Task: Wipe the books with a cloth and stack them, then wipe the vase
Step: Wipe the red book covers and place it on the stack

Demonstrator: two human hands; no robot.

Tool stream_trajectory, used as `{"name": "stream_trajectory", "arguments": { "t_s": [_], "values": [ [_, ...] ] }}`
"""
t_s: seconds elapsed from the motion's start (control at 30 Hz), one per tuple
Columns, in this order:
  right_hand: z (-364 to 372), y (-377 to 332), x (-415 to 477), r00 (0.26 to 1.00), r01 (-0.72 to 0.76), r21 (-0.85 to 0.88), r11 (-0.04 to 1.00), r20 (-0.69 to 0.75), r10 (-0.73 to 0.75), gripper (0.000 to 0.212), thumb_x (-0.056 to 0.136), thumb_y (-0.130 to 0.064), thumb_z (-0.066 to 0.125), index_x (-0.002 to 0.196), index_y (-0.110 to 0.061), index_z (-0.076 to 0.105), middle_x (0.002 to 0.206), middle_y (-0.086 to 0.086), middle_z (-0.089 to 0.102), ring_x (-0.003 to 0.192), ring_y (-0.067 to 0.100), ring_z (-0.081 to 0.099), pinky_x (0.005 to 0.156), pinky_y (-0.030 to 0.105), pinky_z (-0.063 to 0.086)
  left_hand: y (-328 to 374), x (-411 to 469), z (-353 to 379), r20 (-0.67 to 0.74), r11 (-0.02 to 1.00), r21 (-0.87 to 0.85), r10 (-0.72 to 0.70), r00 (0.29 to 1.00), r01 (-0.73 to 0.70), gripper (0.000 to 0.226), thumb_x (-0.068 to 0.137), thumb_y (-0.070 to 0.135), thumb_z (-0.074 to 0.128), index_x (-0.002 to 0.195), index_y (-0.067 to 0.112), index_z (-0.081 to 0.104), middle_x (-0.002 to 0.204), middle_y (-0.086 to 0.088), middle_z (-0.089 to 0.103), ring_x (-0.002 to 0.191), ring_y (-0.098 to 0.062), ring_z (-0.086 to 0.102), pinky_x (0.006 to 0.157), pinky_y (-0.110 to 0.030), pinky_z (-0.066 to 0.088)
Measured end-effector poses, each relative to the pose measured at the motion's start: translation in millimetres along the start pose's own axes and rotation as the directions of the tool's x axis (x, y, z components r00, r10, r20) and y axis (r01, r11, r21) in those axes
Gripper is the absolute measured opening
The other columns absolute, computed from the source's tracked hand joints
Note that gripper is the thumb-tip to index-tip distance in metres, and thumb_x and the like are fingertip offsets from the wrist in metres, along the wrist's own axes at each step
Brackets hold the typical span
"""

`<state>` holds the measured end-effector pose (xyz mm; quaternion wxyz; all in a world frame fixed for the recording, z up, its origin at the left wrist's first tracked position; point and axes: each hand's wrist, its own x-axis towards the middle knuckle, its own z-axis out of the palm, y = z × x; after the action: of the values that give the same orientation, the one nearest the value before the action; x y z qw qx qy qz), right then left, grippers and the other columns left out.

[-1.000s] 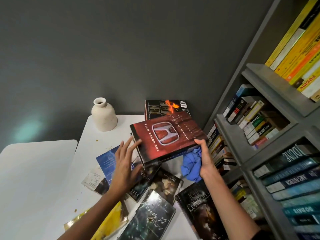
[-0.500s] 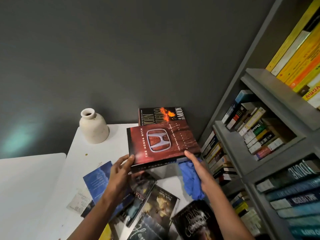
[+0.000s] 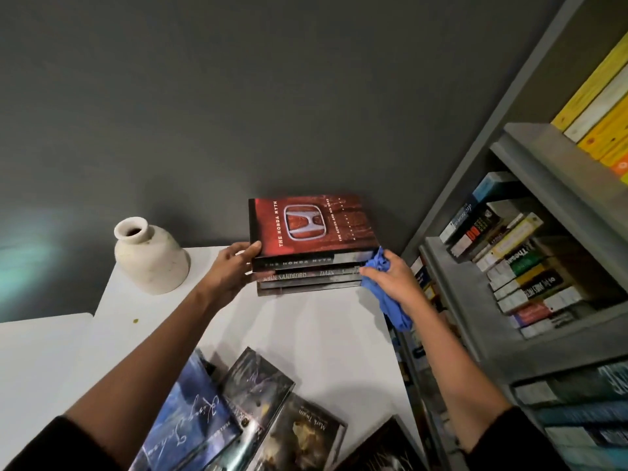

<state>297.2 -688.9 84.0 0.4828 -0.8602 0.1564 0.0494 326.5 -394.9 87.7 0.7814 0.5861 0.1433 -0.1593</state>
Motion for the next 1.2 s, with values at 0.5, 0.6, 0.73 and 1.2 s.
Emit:
{"name": "stream_trajectory", "arguments": {
  "t_s": [0.5,0.6,0.73,1.2],
  "values": [
    [12.5,6.7,11.8,0.989,-0.130,-0.607,0.784,-0.137,0.058,0.043,0.086,-0.043,0.063,0.124,-0.029,0.046,0.108,0.011,0.063,0.099,0.035,0.061,0.072,0.034,0.046,-26.6,23.2,-5.8,-0.043,0.838,0.536,0.148,0.988,-0.102,0.063,0.087,0.058,0.059,0.123,0.007,0.059,0.118,-0.019,0.063,0.092,-0.022,0.067,0.078,-0.033,0.060],
    [9.6,6.0,9.2,0.979,-0.190,-0.662,0.725,-0.179,0.094,0.041,0.084,-0.039,0.065,0.122,-0.031,0.050,0.107,0.009,0.063,0.100,0.032,0.061,0.073,0.034,0.047,-30.8,16.4,-7.9,0.060,0.591,0.777,0.270,0.961,-0.215,0.081,0.070,0.044,0.083,0.138,0.018,0.048,0.123,-0.009,0.056,0.106,-0.020,0.059,0.090,-0.036,0.051],
    [-1.0,-1.9,12.1,0.966,-0.225,-0.740,0.634,-0.086,0.242,0.029,0.084,-0.034,0.057,0.109,-0.021,0.063,0.114,0.009,0.063,0.105,0.031,0.060,0.077,0.032,0.044,-39.8,16.5,-2.6,0.104,0.446,0.840,0.423,0.900,-0.307,0.096,0.079,0.009,0.078,0.155,0.013,0.018,0.131,-0.019,0.052,0.116,-0.032,0.053,0.097,-0.041,0.046],
    [-10.8,-19.5,24.9,1.000,-0.007,-0.698,0.716,0.006,0.016,0.064,0.079,-0.058,0.066,0.134,-0.029,0.050,0.123,0.009,0.061,0.116,0.032,0.054,0.091,0.036,0.040,-38.3,16.0,12.3,0.132,0.263,0.925,0.459,0.879,-0.276,0.075,0.089,0.003,0.066,0.153,0.015,0.027,0.118,-0.023,0.058,0.105,-0.040,0.058,0.091,-0.045,0.049]
  ]
}}
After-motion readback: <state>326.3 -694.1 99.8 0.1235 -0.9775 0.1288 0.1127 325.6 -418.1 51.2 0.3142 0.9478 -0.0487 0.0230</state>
